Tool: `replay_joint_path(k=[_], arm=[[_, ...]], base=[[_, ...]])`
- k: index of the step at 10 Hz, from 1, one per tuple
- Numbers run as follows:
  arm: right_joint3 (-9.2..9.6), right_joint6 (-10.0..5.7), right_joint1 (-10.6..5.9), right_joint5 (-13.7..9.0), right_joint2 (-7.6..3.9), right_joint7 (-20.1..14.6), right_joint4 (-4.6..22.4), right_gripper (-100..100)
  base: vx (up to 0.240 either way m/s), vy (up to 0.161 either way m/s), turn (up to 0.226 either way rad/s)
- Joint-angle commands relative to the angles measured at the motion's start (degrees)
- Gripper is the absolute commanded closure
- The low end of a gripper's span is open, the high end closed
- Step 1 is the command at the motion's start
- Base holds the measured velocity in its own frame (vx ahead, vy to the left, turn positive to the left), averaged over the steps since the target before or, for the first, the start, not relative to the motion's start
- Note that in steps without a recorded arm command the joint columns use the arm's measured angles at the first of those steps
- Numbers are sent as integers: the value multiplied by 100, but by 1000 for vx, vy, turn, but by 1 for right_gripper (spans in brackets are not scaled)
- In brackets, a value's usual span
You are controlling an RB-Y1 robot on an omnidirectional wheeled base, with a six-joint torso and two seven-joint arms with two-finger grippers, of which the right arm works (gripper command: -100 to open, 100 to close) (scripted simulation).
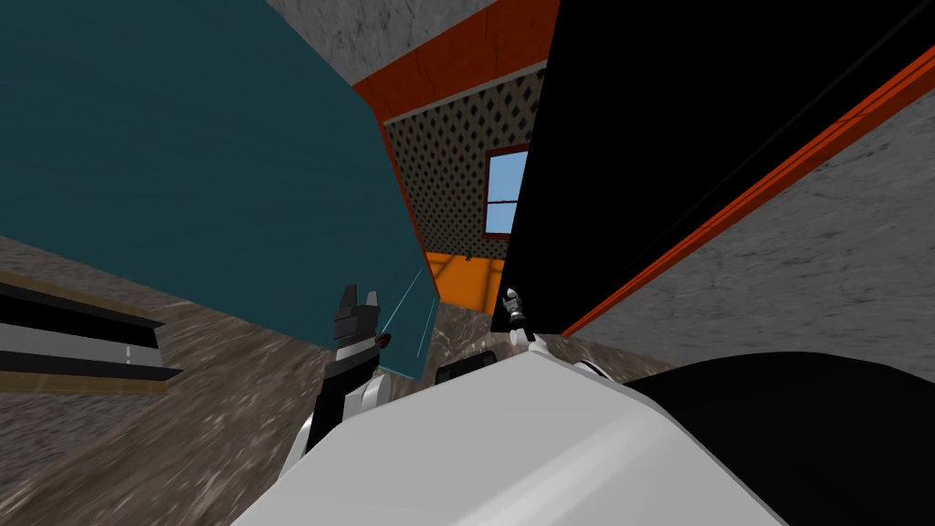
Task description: Pull the door open
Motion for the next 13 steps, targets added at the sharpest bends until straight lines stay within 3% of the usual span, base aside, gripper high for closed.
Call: replay_joint_path(k=[1,13], arm=[[26,-22,10,-53,3,-158,-14,-100],[418,-262,222,-873,46,-1942,-319,-100]], base=[[-53,-2,24],[-66,-14,55]])
